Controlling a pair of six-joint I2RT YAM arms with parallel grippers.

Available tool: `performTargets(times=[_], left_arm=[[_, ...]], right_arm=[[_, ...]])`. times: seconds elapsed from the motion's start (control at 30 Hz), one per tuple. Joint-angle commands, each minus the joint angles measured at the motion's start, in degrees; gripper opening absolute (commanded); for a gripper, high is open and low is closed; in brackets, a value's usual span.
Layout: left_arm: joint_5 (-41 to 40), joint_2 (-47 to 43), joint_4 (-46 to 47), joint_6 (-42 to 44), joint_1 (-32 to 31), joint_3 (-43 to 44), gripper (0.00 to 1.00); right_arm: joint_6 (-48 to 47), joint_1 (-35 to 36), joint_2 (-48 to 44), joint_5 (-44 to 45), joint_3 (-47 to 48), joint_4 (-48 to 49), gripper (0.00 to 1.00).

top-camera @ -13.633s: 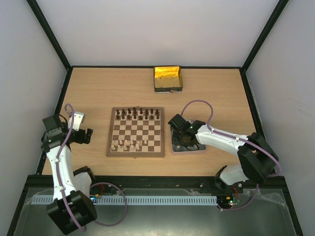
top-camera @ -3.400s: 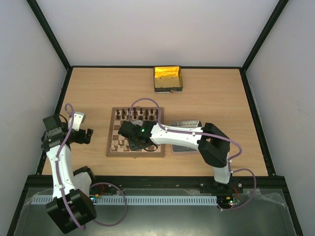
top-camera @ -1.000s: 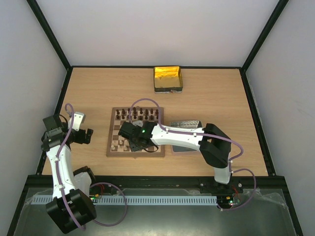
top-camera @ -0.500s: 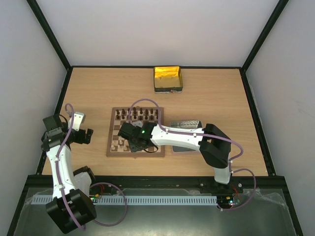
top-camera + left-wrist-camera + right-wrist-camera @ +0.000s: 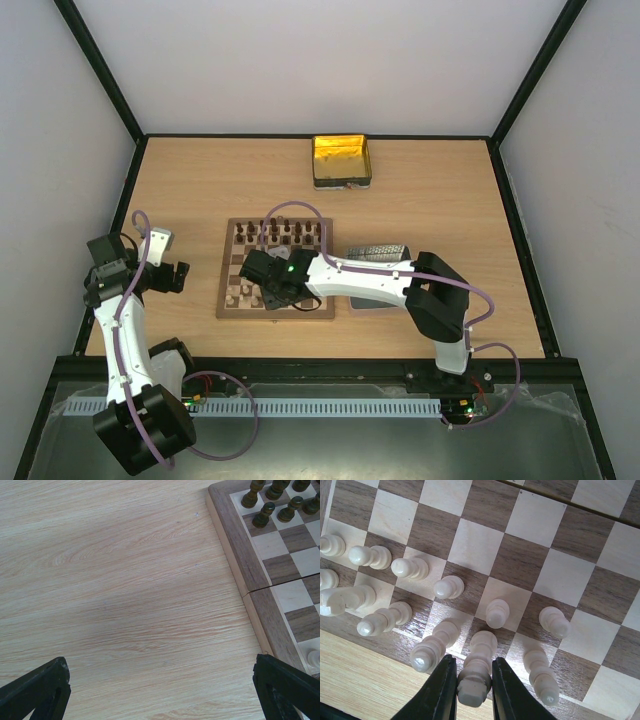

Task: Set up the chess pieces on the board
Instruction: Adjust the chess piece on the chessboard.

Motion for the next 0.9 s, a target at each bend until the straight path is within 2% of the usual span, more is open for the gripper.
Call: performTargets(times=[0.0,0.87], left_arm=[[0.91,-0.30,-0.36,0.28,-0.11,-0.62,0.99],[0.97,-0.19,-0.29,0.39,-0.10,-0.61,0.99]], right_arm=[[0.32,0.43,-0.50,1.04,0.36,-1.44,0.17],[0.32,0.45,0.10,0.89,-0.38,-1.25,0.17]])
